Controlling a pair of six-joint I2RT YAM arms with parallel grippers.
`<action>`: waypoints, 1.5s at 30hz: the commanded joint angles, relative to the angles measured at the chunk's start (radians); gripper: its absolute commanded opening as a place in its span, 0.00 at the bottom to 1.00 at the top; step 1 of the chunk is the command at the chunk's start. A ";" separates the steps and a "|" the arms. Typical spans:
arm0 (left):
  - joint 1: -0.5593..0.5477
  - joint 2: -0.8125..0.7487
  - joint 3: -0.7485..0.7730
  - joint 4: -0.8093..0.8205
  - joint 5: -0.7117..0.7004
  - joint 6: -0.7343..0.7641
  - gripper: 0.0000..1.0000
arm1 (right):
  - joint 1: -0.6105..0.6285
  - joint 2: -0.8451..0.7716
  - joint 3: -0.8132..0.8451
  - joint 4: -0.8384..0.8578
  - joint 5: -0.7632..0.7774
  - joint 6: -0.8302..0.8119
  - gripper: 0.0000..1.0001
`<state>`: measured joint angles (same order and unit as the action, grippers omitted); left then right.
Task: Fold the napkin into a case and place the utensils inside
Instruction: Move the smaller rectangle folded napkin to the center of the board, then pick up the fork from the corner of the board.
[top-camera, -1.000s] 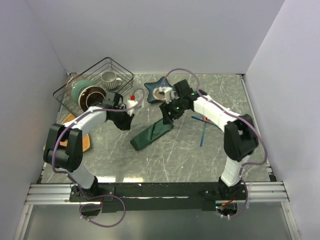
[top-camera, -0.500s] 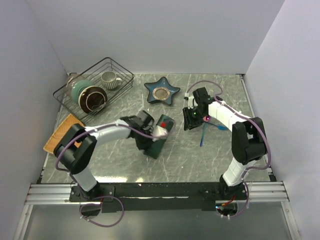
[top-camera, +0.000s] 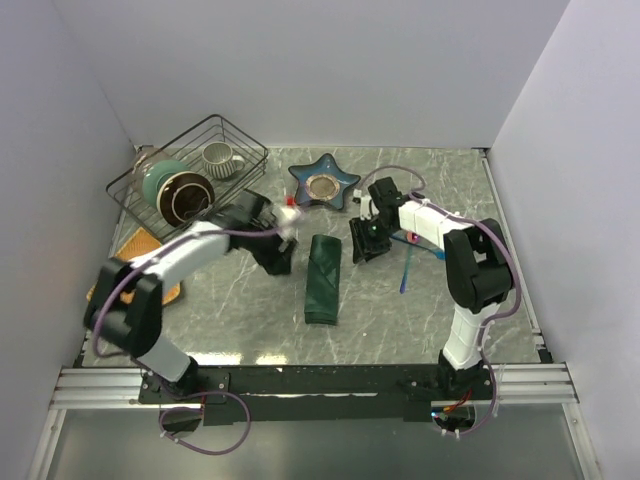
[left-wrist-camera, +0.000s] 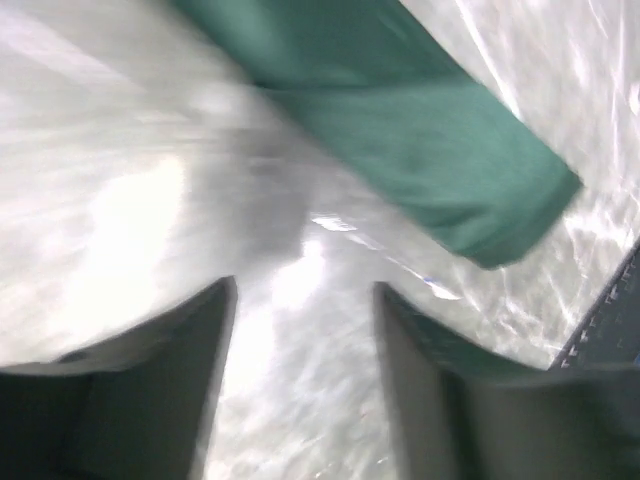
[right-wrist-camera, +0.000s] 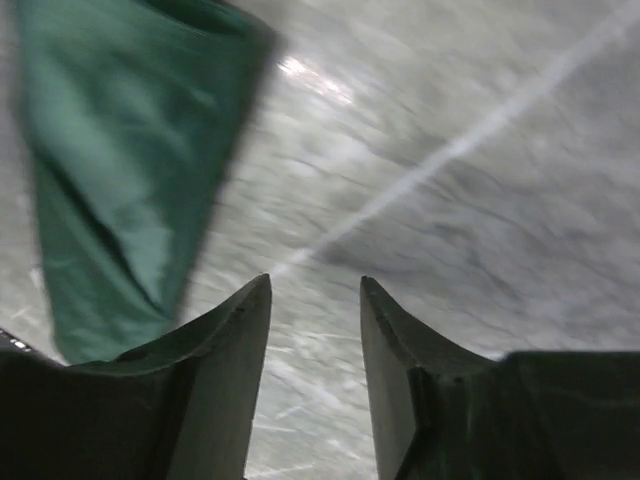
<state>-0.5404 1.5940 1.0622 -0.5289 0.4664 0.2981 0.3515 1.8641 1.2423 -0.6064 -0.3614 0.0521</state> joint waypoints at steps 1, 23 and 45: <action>0.140 -0.189 0.091 0.032 0.115 -0.048 0.80 | -0.002 -0.072 0.104 0.017 -0.028 -0.027 0.52; 0.284 -0.138 0.301 0.092 0.259 -0.249 0.99 | -0.474 -0.032 0.253 -0.427 0.127 -0.921 0.77; 0.310 -0.151 0.249 0.205 0.190 -0.479 0.99 | -0.812 -0.180 -0.145 0.037 -0.191 0.001 0.73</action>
<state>-0.2379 1.4353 1.2755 -0.3420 0.6643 -0.1410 -0.4557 1.7077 1.1282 -0.7532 -0.5499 -0.1181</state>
